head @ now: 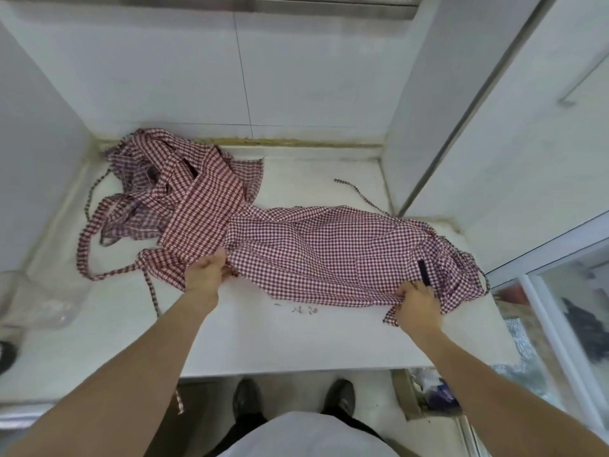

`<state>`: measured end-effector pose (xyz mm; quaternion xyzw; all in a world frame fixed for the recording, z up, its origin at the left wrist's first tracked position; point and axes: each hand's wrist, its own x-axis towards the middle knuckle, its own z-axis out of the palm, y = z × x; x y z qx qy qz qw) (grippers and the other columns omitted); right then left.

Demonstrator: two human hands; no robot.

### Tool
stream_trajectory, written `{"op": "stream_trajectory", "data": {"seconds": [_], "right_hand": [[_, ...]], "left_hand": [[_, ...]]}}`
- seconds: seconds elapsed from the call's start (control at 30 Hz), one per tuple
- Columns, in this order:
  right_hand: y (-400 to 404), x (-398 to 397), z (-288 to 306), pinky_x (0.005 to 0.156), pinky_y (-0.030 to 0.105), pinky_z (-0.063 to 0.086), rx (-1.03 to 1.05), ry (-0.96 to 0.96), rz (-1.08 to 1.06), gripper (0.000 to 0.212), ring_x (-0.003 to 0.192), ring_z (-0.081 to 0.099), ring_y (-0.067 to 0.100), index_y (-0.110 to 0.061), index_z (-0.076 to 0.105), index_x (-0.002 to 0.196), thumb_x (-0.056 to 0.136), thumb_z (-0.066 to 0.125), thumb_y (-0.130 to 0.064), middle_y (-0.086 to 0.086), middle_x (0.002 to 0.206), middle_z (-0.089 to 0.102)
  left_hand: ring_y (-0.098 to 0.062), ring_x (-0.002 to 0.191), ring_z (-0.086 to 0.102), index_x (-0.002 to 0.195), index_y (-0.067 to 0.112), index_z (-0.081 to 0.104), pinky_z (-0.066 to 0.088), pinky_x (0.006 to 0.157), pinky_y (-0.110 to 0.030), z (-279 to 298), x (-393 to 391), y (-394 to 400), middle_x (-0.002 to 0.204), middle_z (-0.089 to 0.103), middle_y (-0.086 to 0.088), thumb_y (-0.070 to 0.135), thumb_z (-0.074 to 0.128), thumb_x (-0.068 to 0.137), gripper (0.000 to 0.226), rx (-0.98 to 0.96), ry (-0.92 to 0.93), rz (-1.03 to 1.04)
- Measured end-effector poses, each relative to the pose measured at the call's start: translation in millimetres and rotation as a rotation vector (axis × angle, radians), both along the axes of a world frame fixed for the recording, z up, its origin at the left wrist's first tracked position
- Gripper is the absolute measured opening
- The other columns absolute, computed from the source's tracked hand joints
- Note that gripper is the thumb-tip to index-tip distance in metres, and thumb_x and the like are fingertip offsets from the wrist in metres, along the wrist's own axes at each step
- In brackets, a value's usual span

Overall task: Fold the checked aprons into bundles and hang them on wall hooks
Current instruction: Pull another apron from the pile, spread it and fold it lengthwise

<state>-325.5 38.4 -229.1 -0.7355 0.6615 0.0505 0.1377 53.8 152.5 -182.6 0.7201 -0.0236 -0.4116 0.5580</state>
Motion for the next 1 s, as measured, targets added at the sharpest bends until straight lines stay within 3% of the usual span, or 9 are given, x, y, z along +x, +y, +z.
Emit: {"op": "stream_trajectory", "data": {"seconds": [0.17,0.3,0.37,0.47,0.57,0.73,0.8,0.9,1.0], "right_hand": [[-12.8,-32.0,5.1,0.099,0.048,0.036,-0.073,0.034,-0.032,0.035,0.116,0.045,0.037,-0.013,0.064,0.111,0.077,0.068,-0.004,0.014,0.119,0.054],[-17.0,-46.6,8.4,0.1,0.047,0.035,-0.073,0.096,0.021,0.037,0.116,0.047,0.034,-0.014,0.063,0.11,0.074,0.072,-0.009,0.011,0.118,0.055],[-18.2,-49.8,11.6,0.098,0.048,0.036,-0.094,0.081,0.056,0.038,0.116,0.048,0.035,-0.011,0.062,0.113,0.076,0.072,-0.009,0.012,0.119,0.056],[-17.9,-52.9,12.4,0.099,0.05,0.037,-0.067,0.076,0.069,0.045,0.119,0.046,0.037,-0.007,0.058,0.12,0.076,0.07,-0.007,0.014,0.125,0.052],[-19.2,-57.5,12.2,0.101,0.049,0.042,0.06,-0.025,0.085,0.054,0.121,0.048,0.04,-0.005,0.057,0.124,0.072,0.073,-0.005,0.017,0.129,0.05],[-9.2,-61.2,23.0,0.1,0.055,0.039,-0.233,-0.182,0.046,0.061,0.118,0.046,0.049,0.002,0.056,0.119,0.061,0.073,0.007,0.024,0.127,0.046],[-4.6,-60.0,26.9,0.102,0.06,0.032,-0.34,-0.13,-0.14,0.077,0.123,0.039,0.046,-0.003,0.046,0.127,0.059,0.081,-0.008,0.023,0.132,0.039],[-5.6,-57.7,31.2,0.11,0.057,0.031,-0.039,-0.265,-0.477,0.11,0.136,0.035,0.041,-0.008,0.029,0.144,0.057,0.093,-0.032,0.022,0.146,0.036],[0.9,-53.4,25.7,0.104,0.046,0.042,0.155,-0.426,-0.43,0.106,0.128,0.05,0.04,-0.001,0.033,0.145,0.062,0.093,-0.028,0.02,0.14,0.051]], "left_hand": [[-0.017,0.085,0.061,0.081,0.014,0.06,0.052,0.082,-0.035,45.8,23.3,-28.1,0.087,0.064,0.0,0.012,0.049,0.103,0.025,-0.233,-0.117,-0.007],[-0.02,0.072,0.044,0.081,0.0,0.051,0.031,0.069,-0.033,72.7,55.3,-28.4,0.072,0.047,-0.01,0.01,0.044,0.104,0.026,-0.098,-0.956,-0.2],[-0.027,0.076,0.052,0.091,-0.007,0.055,0.038,0.07,-0.038,70.5,68.0,-21.9,0.08,0.056,-0.018,0.014,0.045,0.104,0.026,0.062,-1.123,-0.298],[-0.042,0.105,0.06,0.119,-0.005,0.056,0.05,0.09,-0.047,44.8,84.7,-4.2,0.113,0.063,-0.026,0.023,0.051,0.099,0.034,0.627,-0.961,-0.567],[-0.039,0.133,0.042,0.151,0.005,0.022,0.037,0.112,-0.049,19.9,70.6,10.4,0.15,0.039,-0.021,0.034,0.055,0.089,0.076,0.938,-0.767,-0.764],[-0.042,0.119,0.046,0.128,0.0,0.054,0.042,0.101,-0.055,9.9,-22.4,15.4,0.129,0.048,-0.027,0.016,0.07,0.079,0.054,0.431,-1.28,-0.795],[-0.038,0.129,0.042,0.139,0.012,0.05,0.042,0.105,-0.053,-2.3,-51.8,13.0,0.142,0.039,-0.021,0.03,0.065,0.088,0.056,0.327,-1.149,-0.921],[-0.04,0.149,0.006,0.157,0.035,0.003,0.024,0.116,-0.062,-26.6,-82.4,5.8,0.161,-0.006,-0.016,0.057,0.031,0.1,0.067,0.598,-0.672,-1.009],[-0.044,0.146,-0.021,0.151,0.034,-0.024,0.007,0.114,-0.071,-46.7,-96.2,3.0,0.156,-0.03,-0.023,0.07,0.012,0.095,0.075,0.815,-0.518,-1.013]]}}
